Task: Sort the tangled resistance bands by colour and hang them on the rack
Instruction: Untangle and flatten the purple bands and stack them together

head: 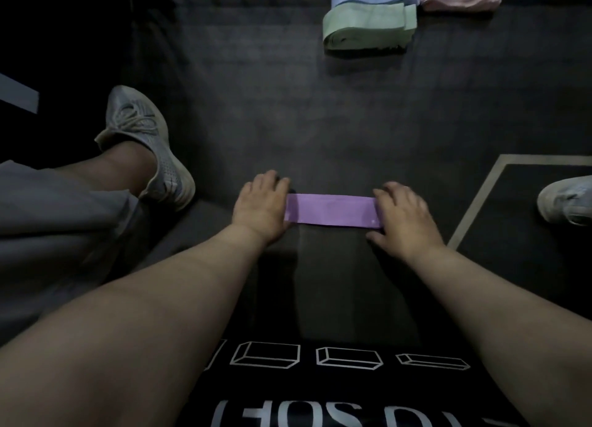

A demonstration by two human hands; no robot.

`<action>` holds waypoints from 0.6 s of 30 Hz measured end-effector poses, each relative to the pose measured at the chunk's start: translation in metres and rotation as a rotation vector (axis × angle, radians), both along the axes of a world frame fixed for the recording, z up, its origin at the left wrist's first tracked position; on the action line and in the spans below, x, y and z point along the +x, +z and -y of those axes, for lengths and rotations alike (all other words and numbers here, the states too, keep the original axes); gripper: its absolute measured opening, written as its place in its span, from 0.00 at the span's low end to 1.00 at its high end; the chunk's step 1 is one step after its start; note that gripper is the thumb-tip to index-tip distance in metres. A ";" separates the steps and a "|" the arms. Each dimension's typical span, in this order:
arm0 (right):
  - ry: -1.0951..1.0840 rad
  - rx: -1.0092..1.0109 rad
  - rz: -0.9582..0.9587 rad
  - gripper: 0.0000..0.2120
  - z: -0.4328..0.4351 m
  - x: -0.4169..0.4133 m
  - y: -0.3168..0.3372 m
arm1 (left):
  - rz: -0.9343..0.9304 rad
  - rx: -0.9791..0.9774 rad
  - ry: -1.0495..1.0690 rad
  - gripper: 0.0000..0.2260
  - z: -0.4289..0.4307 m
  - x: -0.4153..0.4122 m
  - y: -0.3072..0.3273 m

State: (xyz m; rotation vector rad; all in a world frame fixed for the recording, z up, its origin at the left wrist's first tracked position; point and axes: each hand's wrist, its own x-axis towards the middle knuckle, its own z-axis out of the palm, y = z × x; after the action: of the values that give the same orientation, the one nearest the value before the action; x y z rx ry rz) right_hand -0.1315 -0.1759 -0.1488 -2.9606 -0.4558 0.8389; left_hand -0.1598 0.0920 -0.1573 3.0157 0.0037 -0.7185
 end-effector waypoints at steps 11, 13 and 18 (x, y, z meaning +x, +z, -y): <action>0.154 -0.073 -0.053 0.27 -0.010 0.008 -0.015 | -0.049 0.038 -0.177 0.17 0.011 0.004 -0.013; 0.171 -0.089 -0.050 0.26 -0.011 0.006 -0.016 | -0.064 0.018 -0.155 0.18 0.011 0.006 -0.012; 0.155 -0.112 -0.048 0.32 -0.013 0.003 -0.019 | -0.078 -0.001 -0.130 0.28 0.010 0.001 -0.011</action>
State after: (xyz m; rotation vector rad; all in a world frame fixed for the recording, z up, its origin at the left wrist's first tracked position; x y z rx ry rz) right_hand -0.1287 -0.1630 -0.1674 -3.0287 -0.6640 0.9791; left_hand -0.1584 0.0817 -0.1683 3.0073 -0.1915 -0.8454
